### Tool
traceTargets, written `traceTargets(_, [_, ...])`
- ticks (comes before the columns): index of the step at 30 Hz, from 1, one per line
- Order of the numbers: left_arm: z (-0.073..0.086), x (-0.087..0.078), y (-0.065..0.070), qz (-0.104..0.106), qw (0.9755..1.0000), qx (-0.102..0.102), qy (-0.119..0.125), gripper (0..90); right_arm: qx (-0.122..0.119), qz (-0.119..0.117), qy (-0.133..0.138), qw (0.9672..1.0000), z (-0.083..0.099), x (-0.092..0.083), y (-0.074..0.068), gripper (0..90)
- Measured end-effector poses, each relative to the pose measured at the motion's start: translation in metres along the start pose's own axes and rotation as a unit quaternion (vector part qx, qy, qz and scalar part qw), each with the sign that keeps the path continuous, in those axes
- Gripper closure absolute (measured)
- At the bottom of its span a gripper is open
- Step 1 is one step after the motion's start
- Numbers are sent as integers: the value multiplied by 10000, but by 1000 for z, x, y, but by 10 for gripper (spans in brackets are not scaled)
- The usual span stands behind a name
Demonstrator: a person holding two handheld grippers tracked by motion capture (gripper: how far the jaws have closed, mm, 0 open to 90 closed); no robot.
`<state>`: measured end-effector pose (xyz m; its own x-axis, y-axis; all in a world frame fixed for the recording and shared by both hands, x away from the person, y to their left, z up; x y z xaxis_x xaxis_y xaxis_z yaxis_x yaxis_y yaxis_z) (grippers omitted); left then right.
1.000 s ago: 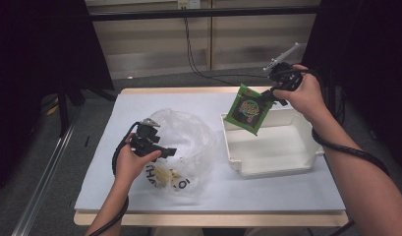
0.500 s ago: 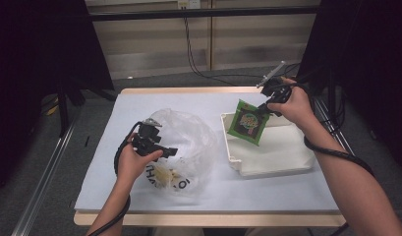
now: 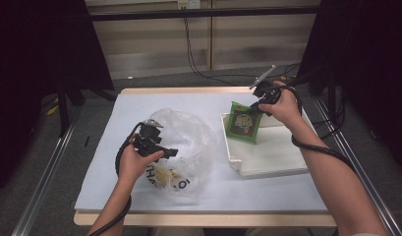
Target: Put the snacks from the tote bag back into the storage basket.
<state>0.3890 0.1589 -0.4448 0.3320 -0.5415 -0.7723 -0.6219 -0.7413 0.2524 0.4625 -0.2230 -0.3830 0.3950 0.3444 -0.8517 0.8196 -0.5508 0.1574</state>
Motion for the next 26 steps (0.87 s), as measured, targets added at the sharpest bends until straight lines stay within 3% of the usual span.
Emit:
traceTargets(2, [0, 1, 1, 29, 10000, -44, 45, 129, 5, 136, 80, 9999, 0, 1, 2, 543])
traceTargets(4, [0, 0, 2, 49, 10000, -50, 51, 129, 52, 248, 323, 9992, 0, 0, 4, 381])
traceTargets(5, [-1, 0, 1, 48, 10000, -16, 59, 129, 0, 329, 414, 9986, 1, -1, 5, 342])
traceTargets(7, [-1, -1, 2, 50, 9999, -34, 86, 128, 127, 431, 508, 9977, 2, -5, 4, 254])
traceTargets(11, [-4, -5, 4, 58, 9999, 40, 123, 127, 267, 524, 797, 9951, 3, -16, 1, 167])
traceTargets(17, [-8, -11, 6, 57, 9998, 80, 199, 126, 467, 540, 1031, 9921, 9, -31, -6, 129])
traceTargets(26, [-10, -12, 9, 69, 9997, 96, 232, 125, 525, 491, 1160, 9906, 19, -39, -16, 119])
Point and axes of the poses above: each handheld gripper's, and its own axes: x roughly forward along the jaws, z roughly out of its underside, y roughly to its right, the point moved 2 cm from there along x, roughly forward along the jaws, and after that the axes turned 10 degrees about -x, right-handed, at the moved point
